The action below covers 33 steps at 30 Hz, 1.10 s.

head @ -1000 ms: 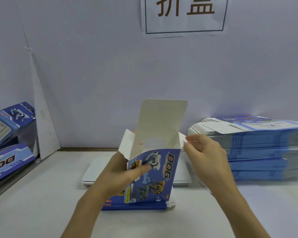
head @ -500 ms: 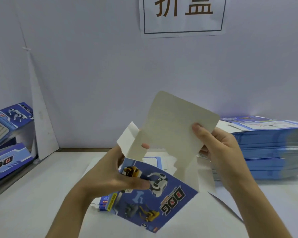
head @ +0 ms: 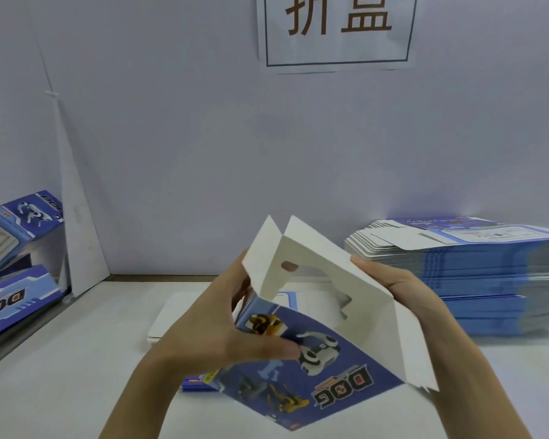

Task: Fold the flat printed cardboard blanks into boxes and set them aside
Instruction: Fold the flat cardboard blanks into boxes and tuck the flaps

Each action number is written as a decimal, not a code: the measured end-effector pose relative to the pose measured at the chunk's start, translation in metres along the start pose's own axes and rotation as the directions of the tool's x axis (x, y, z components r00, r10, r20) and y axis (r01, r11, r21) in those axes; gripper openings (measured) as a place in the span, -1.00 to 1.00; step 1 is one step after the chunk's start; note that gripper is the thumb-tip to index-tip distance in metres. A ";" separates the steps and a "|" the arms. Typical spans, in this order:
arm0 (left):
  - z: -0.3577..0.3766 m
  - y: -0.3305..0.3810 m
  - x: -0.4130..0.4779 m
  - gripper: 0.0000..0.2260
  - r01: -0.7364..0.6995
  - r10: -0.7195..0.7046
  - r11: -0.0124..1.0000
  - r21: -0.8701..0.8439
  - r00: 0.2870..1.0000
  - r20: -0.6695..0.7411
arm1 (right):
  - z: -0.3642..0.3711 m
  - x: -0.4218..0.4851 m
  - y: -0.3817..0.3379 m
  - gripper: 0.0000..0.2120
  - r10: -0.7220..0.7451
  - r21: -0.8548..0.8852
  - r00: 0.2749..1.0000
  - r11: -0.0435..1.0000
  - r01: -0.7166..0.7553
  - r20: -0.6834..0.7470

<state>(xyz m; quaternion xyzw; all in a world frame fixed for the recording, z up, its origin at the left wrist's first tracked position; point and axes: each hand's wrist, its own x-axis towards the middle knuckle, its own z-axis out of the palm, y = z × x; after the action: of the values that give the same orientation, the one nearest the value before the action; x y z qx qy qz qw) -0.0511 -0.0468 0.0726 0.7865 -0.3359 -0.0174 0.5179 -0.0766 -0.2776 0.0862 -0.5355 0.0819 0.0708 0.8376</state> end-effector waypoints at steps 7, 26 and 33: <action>-0.013 -0.003 -0.002 -0.43 -0.080 0.081 0.991 -0.110 0.997 0.013 | -0.006 0.006 0.009 -0.87 -0.392 -0.120 0.916 0.917 0.381 -0.086; -0.010 -0.016 0.002 -0.41 0.113 -0.070 0.953 -0.281 0.985 0.159 | -0.007 0.002 0.012 -0.59 -0.810 -0.366 0.586 0.540 0.758 0.018; -0.015 -0.013 0.001 -0.39 -0.016 0.019 0.999 -0.046 0.996 0.082 | -0.014 -0.005 -0.001 -0.75 -0.649 -0.281 0.753 0.706 0.650 0.109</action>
<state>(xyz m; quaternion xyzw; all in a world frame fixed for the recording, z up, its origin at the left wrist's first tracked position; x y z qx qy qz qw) -0.0376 -0.0323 0.0689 0.7701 -0.3634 -0.0529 0.5216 -0.0817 -0.2909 0.0823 -0.6512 -0.1243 -0.2161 0.7168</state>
